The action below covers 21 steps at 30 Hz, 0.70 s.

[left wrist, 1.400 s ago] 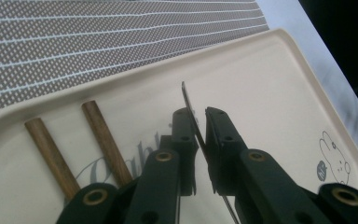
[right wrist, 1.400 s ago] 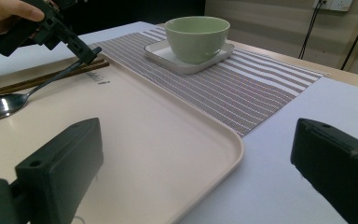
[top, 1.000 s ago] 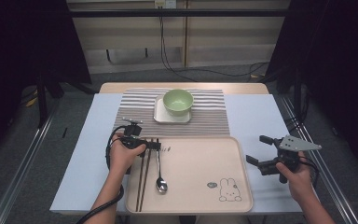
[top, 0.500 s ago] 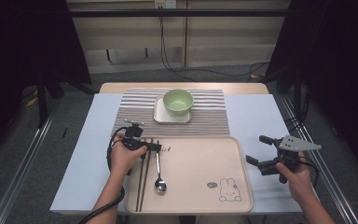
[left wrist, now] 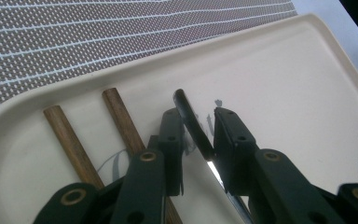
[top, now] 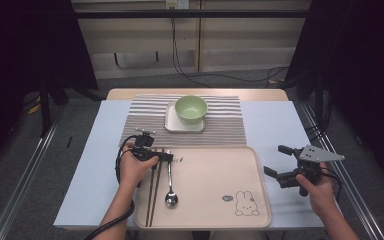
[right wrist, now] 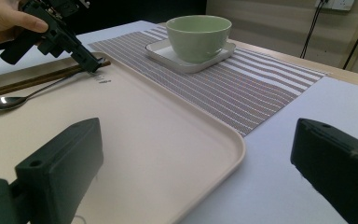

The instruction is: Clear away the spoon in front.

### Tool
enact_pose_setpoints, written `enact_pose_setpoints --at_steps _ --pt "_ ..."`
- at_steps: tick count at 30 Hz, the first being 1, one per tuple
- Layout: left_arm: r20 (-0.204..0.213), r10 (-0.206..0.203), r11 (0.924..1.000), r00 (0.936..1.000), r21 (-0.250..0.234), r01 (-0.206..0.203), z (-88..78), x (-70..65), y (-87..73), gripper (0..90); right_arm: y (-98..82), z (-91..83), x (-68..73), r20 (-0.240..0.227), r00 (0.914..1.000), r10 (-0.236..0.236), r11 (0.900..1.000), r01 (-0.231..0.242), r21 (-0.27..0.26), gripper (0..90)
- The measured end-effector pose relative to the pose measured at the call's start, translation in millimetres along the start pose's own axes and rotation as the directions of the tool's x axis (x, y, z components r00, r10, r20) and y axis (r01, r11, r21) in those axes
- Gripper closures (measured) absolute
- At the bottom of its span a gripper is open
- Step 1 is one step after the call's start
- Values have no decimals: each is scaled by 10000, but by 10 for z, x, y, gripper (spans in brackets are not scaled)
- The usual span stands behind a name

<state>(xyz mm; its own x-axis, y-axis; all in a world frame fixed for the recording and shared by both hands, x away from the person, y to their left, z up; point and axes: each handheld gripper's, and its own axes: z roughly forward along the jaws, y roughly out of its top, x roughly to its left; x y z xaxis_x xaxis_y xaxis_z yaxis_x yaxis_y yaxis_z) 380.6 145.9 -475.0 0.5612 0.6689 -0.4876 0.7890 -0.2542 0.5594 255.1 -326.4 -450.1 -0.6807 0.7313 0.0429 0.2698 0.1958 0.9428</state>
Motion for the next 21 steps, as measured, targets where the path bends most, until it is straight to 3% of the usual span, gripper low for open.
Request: enact_pose_setpoints --at_steps 21 --pt "-100 48 9996 9999 -261 -51 -16 -20 59 668 1 -3 1 -19 10000 14 10000 -14 5 18"
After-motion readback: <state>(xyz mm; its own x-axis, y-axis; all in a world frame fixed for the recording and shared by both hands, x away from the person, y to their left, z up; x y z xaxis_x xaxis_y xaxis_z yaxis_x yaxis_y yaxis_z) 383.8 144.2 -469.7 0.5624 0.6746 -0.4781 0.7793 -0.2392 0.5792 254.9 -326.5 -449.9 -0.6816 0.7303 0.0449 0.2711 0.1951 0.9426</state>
